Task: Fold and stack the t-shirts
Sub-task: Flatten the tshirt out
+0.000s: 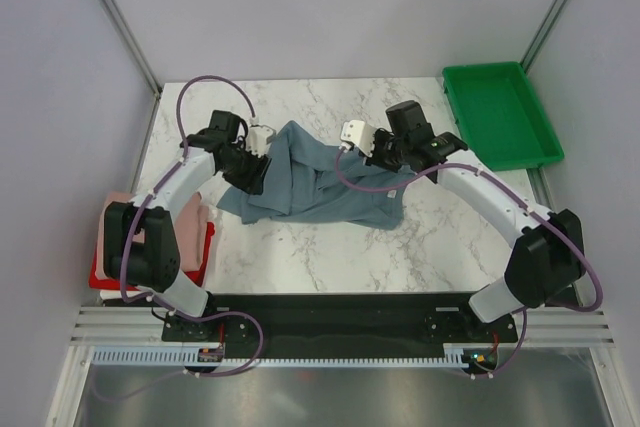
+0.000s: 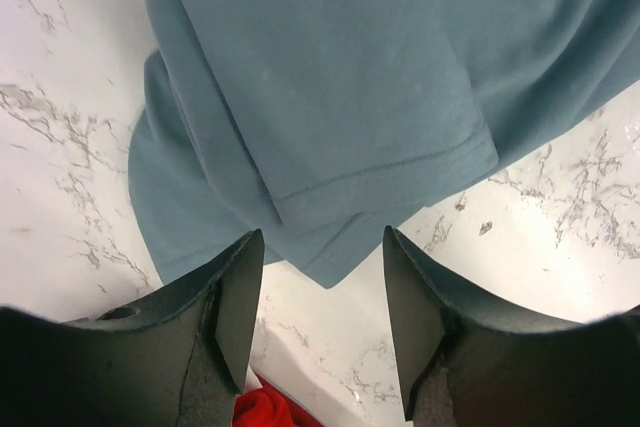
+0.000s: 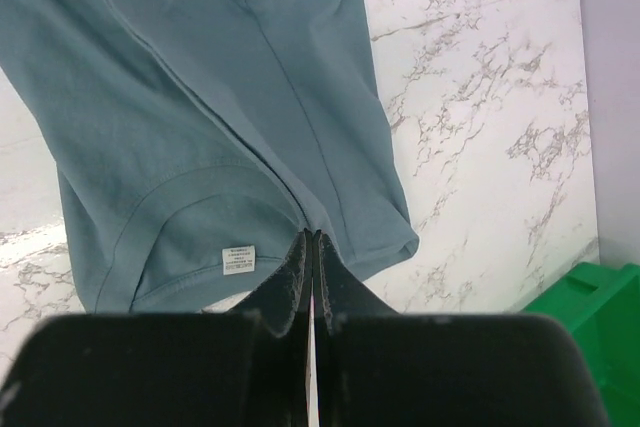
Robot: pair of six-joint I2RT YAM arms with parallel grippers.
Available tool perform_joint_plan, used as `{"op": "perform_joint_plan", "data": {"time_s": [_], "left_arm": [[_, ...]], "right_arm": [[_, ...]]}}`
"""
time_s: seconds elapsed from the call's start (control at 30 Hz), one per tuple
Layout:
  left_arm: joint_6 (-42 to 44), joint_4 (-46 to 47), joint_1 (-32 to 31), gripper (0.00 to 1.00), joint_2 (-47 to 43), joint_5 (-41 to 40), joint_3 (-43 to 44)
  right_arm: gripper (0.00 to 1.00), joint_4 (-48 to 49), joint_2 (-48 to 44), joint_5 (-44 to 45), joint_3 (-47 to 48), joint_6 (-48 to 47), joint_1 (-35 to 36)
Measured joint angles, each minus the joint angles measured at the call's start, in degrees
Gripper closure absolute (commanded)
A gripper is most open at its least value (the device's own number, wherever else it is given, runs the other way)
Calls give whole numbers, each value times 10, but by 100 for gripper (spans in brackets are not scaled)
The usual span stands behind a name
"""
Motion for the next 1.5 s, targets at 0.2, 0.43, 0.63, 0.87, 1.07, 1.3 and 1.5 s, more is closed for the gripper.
{"op": "perform_joint_plan", "data": {"time_s": [0.2, 0.43, 0.63, 0.87, 1.07, 1.3, 1.5], "left_arm": [[2, -5, 12, 46, 7, 5, -13], [8, -7, -48, 43, 7, 6, -13], [10, -8, -168, 44, 18, -25, -13], [9, -17, -210, 44, 76, -87, 1], [8, -20, -224, 46, 113, -125, 28], [8, -19, -224, 50, 121, -152, 39], [8, -19, -225, 55, 121, -156, 39]], "right_arm": [[100, -2, 10, 11, 8, 10, 0], [100, 2, 26, 28, 12, 19, -4], [100, 3, 56, 39, 26, 32, -19], [100, 3, 56, 40, 29, 36, -33], [100, 5, 56, 38, 29, 42, -37], [100, 9, 56, 38, 29, 45, -37], [100, 15, 56, 38, 29, 48, -39]]}}
